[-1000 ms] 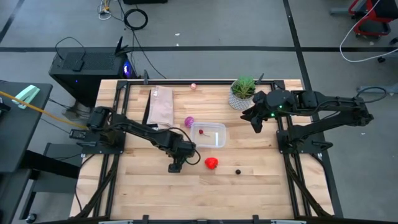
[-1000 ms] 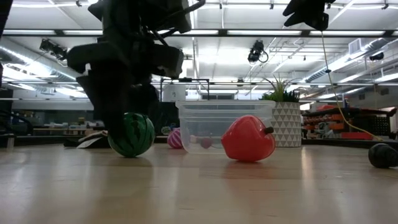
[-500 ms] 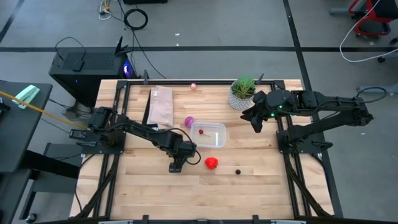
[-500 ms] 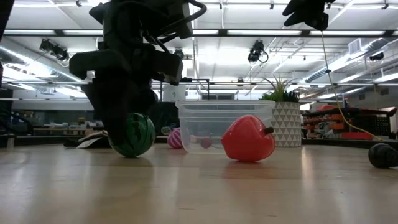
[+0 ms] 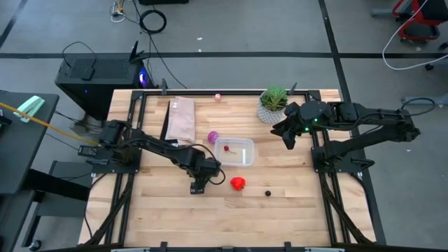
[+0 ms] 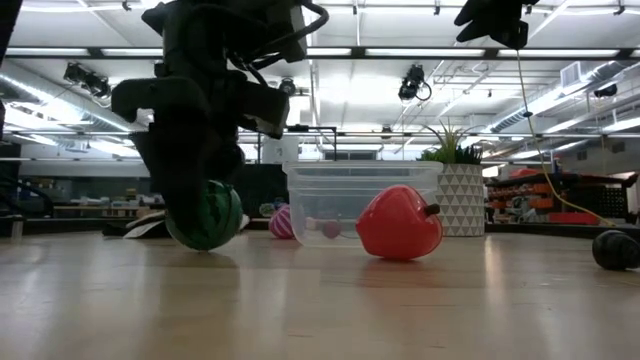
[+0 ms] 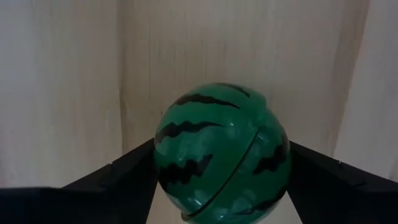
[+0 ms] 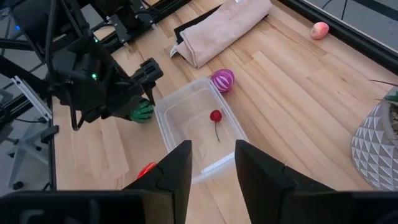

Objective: Pick and placing Produce into tupperware
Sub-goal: Put the watermelon into the transparent bin

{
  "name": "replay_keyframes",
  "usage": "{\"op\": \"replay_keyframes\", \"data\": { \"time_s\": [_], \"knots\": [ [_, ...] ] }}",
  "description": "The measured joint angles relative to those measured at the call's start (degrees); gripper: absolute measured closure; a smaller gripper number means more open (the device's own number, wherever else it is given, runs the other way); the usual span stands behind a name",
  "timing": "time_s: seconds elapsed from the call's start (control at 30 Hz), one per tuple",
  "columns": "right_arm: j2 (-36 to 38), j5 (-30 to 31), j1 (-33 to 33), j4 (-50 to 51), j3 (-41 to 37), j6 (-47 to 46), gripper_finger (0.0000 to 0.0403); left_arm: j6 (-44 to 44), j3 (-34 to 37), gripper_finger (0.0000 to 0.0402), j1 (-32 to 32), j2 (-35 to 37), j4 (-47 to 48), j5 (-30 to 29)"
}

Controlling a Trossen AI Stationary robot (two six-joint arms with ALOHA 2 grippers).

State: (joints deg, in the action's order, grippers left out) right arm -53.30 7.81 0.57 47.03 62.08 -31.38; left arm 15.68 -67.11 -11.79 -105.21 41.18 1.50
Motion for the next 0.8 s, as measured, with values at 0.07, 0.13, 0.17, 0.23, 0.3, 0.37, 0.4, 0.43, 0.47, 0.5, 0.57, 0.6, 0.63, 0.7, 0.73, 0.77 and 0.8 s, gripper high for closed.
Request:
{"op": "replay_keyframes", "data": {
  "time_s": [0.07,0.13,0.17,0.23,0.3,0.37,0.4,0.43,0.47,0.5,0.57,0.6,0.63,0.7,0.73,0.77,0.8],
  "knots": [
    [0.0,0.0,0.0,0.0,0.0,0.0,0.0274,0.7,0.0,0.0092,0.1,1.3,1.3,0.5],
    [0.0,0.0,0.0,0.1,0.0,0.0,0.0274,1.9,0.0,0.0096,0.1,3.3,1.4,1.4],
    [0.0,0.0,0.0,0.1,0.0,0.0,0.0274,2.8,-0.2,0.0097,0.1,4.3,1.8,1.8],
    [0.0,0.0,0.0,0.1,0.0,0.0,0.0274,4.3,-1.2,0.0097,0.1,6.4,3.7,2.4],
    [0.0,0.0,0.0,0.1,0.0,0.0,0.0274,5.1,-3.6,0.0095,0.3,8.5,5.7,2.7],
    [0.0,0.0,0.0,0.1,0.0,0.0,0.0274,5.0,-6.8,0.0092,0.7,10.0,9.1,2.6],
    [0.0,0.0,0.0,0.1,0.0,0.0,0.0274,4.8,-8.7,0.0092,1.0,10.5,10.3,2.4],
    [0.0,0.0,0.0,0.1,0.0,0.0,0.0274,4.6,-11.0,0.0092,1.5,10.6,11.6,1.7],
    [0.0,0.0,0.0,0.1,0.0,0.0,0.0274,4.0,-13.4,0.0093,2.1,10.6,12.6,1.0],
    [0.0,0.0,0.0,0.1,0.0,0.0,0.0274,3.0,-15.8,0.0094,2.7,10.6,13.6,0.1],
    [0.0,0.0,0.0,0.1,0.0,0.0,0.0274,0.2,-20.3,0.0097,4.2,10.1,14.4,-2.2],
    [0.0,0.0,0.0,0.1,0.0,0.0,0.0274,-1.2,-22.3,0.0097,5.2,9.6,14.0,-3.2],
    [0.0,0.0,0.0,0.1,0.0,0.0,0.0274,-2.5,-23.8,0.0097,6.4,8.8,14.1,-3.8],
    [0.0,-0.1,0.0,0.2,0.0,0.0,0.0274,-4.4,-26.4,0.0097,9.0,6.9,14.8,-4.0],
    [0.0,-0.2,0.0,0.5,0.0,0.0,0.0274,-5.3,-27.6,0.0096,10.5,5.8,15.1,-4.0],
    [0.0,-0.3,0.0,0.8,0.0,0.0,0.0274,-6.3,-28.6,0.0096,11.8,4.7,15.2,-4.0],
    [0.0,-0.4,0.0,1.2,0.0,0.0,0.0274,-7.5,-29.6,0.0096,13.0,3.8,16.0,-4.0]
  ]
}}
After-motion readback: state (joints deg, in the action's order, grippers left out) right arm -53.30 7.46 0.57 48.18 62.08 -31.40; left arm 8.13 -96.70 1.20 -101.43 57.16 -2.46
